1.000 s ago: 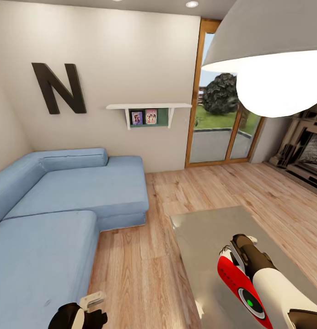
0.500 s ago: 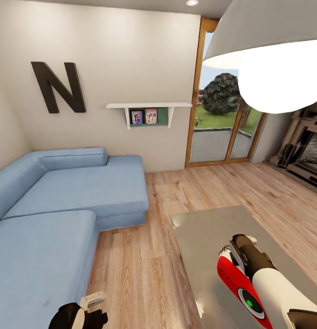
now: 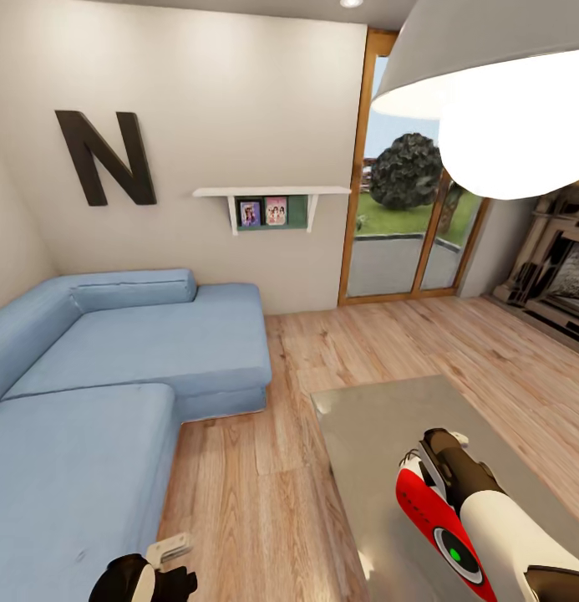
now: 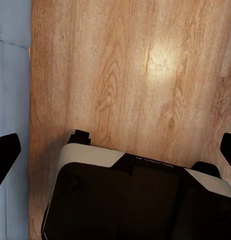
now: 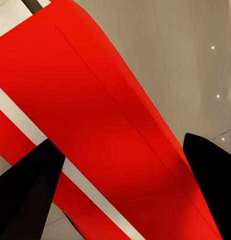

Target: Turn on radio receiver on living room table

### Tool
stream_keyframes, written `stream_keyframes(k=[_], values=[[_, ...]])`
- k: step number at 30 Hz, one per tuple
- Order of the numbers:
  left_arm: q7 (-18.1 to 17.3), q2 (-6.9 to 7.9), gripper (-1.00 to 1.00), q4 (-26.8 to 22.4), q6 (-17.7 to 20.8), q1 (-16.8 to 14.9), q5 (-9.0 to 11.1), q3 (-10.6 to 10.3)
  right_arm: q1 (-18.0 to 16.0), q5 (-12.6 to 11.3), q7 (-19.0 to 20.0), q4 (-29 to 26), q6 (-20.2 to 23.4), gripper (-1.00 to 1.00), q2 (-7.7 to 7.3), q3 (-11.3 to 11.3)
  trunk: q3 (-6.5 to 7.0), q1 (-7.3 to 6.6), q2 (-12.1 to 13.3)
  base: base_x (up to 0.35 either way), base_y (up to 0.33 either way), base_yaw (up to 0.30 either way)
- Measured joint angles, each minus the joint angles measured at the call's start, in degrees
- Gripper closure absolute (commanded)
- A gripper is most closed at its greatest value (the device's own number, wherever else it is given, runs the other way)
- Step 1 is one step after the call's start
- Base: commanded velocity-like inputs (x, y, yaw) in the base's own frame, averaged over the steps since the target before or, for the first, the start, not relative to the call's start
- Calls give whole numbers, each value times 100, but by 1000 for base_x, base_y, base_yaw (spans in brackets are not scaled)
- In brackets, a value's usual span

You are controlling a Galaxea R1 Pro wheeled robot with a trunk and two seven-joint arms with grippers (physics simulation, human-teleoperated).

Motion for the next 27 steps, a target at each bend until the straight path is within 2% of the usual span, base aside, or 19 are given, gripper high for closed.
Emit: stream_keyframes(k=[27], values=[[0, -9, -100, 9, 9, -2, -5, -8, 0, 0, 13, 0, 0, 100, 0, 0, -485, 593, -1083, 0, 0, 0]])
